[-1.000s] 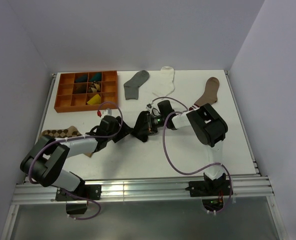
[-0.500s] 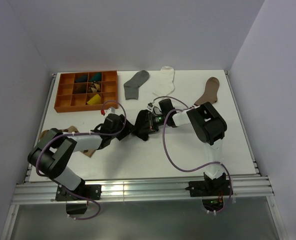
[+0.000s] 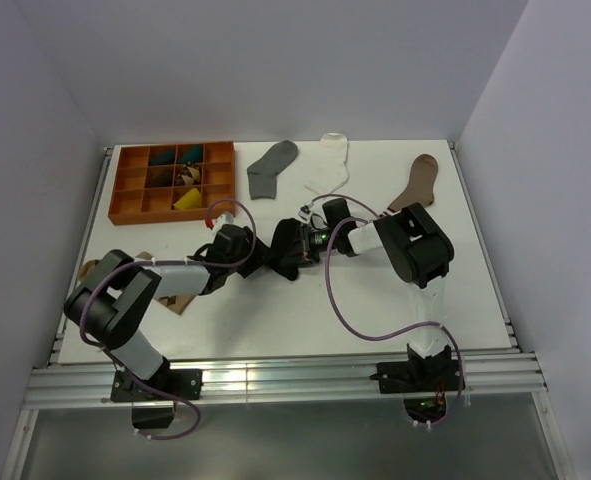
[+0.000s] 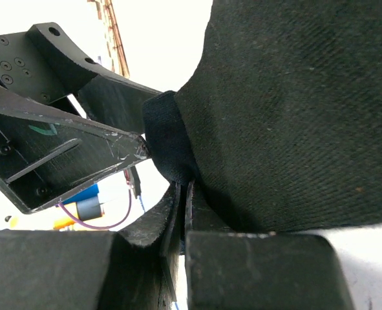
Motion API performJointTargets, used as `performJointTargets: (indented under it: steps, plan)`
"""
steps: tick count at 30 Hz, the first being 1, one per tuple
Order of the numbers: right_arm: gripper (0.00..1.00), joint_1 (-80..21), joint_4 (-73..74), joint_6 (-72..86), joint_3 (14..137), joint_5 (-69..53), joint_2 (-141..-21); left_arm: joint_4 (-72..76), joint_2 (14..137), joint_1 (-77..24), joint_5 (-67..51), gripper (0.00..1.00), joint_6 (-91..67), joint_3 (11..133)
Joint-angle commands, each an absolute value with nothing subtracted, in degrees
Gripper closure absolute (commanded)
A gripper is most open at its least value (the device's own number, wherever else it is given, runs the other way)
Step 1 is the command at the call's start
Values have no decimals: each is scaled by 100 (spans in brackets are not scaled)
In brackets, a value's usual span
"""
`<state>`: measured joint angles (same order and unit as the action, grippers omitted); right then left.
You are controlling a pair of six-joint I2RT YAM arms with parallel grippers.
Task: Roll the socks
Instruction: Roll the sock at the center of the board.
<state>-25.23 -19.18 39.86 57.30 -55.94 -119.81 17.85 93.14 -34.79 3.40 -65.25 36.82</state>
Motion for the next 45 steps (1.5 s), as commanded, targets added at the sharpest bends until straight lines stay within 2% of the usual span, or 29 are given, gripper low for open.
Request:
performJointTargets:
  steps: [1, 6, 11, 12, 15, 17, 20, 21, 24, 27, 33, 45]
  plan:
    - [98, -2382, -1749, 3823, 5564, -5027, -12278, 1459, 9545, -3524, 588, 41, -6609, 3805]
    - [98, -2364, -1767, 3814, 5537, -4957, -12287, 1415, 9694, -3533, 633, 44, -6680, 3832]
    - [98, -2364, -1741, 3789, 5511, -4896, -12226, 1354, 9835, -3577, 633, 53, -6680, 3893]
    - [98, -2373, -1723, 3762, 5511, -4861, -12208, 1336, 9844, -3586, 633, 56, -6671, 3885]
    - [95, -2373, -1608, 3621, 5511, -4720, -12068, 1223, 9861, -3603, 633, 74, -6592, 3972]
    - [92, -2373, -1521, 3499, 5484, -4580, -11884, 1143, 9870, -3612, 650, 80, -6496, 4034]
    - [84, -2443, -1354, 3210, 5449, -4307, -11515, 985, 9870, -3638, 677, 90, -6355, 4148]
    - [77, -2461, -1319, 3121, 5441, -4246, -11383, 880, 9879, -3639, 677, 93, -6302, 4235]
    - [66, -2601, -1178, 2726, 5344, -3781, -10838, 625, 9896, -3647, 738, 98, -6056, 4420]
    - [57, -2872, -845, 2093, 5318, -2973, -10276, 440, 9870, -3647, 826, 98, -5793, 4578]
    - [55, -3611, -562, 819, 5195, -1121, -9510, 185, 9800, -3647, 861, 99, -5379, 4789]
    - [53, -4939, -1169, -474, 4825, 395, -9395, -290, 9844, -3647, 747, 99, -4852, 5133]
